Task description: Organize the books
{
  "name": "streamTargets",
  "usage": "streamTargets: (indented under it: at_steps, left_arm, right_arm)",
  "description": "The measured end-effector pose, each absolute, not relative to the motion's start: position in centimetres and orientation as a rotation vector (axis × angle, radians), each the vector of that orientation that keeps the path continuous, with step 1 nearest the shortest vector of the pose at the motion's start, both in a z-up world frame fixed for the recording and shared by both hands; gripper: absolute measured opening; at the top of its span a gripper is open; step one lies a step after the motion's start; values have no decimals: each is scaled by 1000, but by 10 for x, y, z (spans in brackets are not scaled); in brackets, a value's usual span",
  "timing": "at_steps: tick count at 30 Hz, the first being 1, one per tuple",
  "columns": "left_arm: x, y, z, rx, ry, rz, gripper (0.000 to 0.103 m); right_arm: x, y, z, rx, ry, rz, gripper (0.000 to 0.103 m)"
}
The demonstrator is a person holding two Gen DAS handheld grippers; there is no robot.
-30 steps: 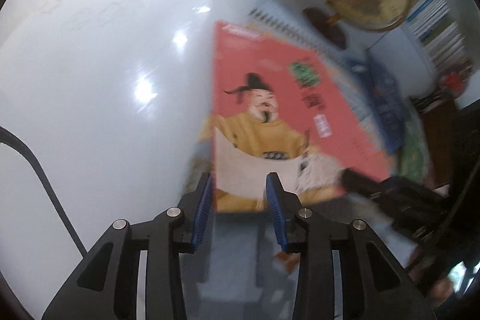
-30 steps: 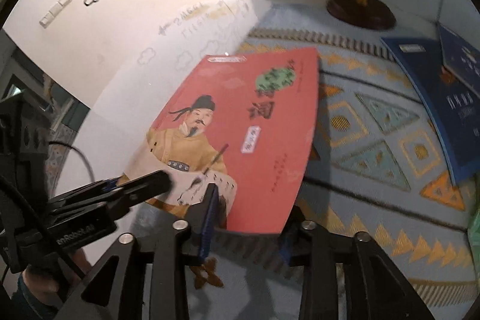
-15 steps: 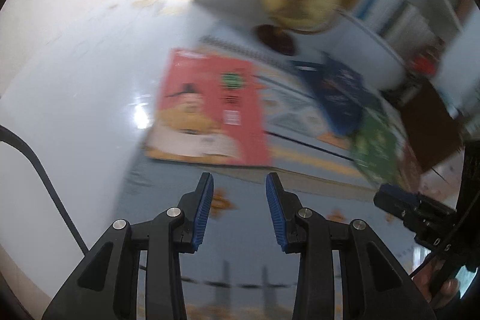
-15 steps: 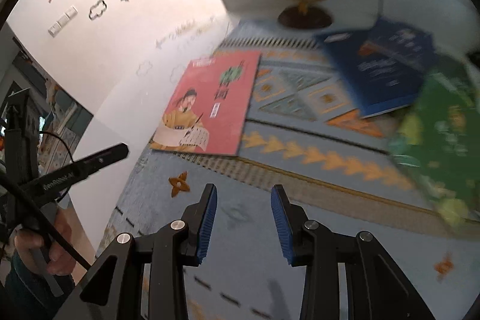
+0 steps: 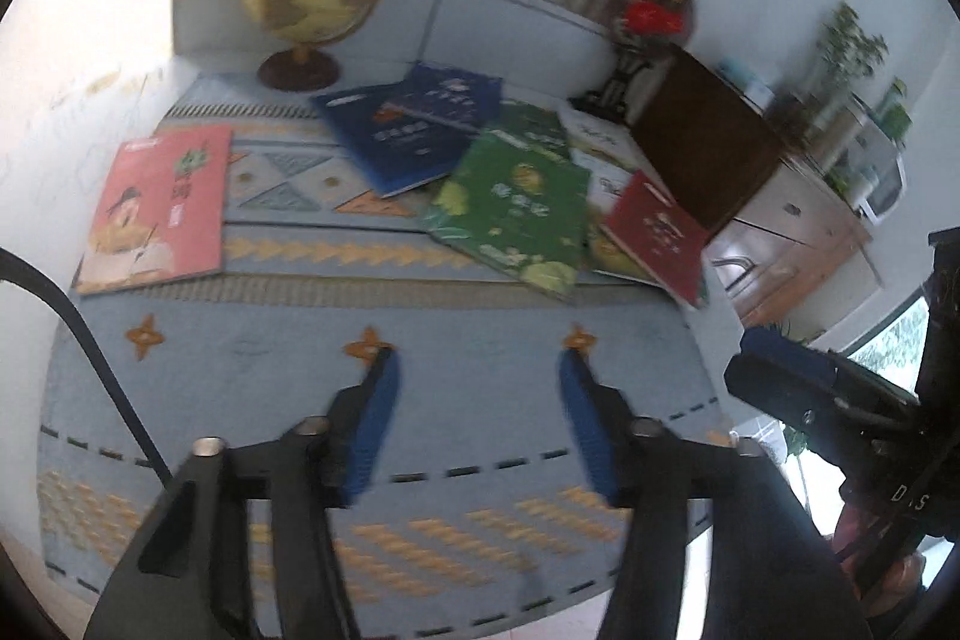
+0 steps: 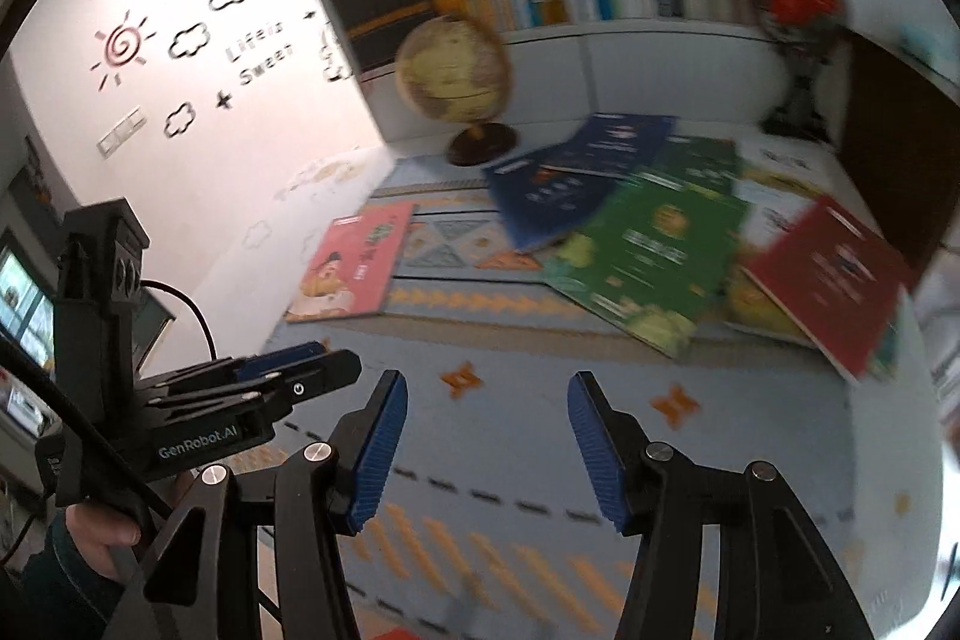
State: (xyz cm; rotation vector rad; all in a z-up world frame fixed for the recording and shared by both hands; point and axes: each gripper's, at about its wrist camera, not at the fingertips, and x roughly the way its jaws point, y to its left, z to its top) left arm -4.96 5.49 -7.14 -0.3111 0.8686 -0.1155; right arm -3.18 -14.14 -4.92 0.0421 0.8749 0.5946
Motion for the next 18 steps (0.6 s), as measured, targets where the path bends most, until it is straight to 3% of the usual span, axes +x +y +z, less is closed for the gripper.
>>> streamTargets:
  at_steps: [1,2,8,11,18]
  left_arm:
    - [-52,46,-67,-300,852,-120,78]
    - [-54,40,-63,-294,841,-128,79]
    - [-36,21,-53,-266,837,-158,83]
    - [-16,22,-59,-275,851,-171,83]
    - [47,45,-80,-328,904,-168,83]
  right_arm:
    - [-35,-154,-49,58,876,581,54]
    - [-36,-162,-49,70,874,571,54]
    - [-34,-206,-50,172,881,507,58]
    - [-24,-214,-57,200,894,469,76]
    - [30,-218,-81,251,956,411,77]
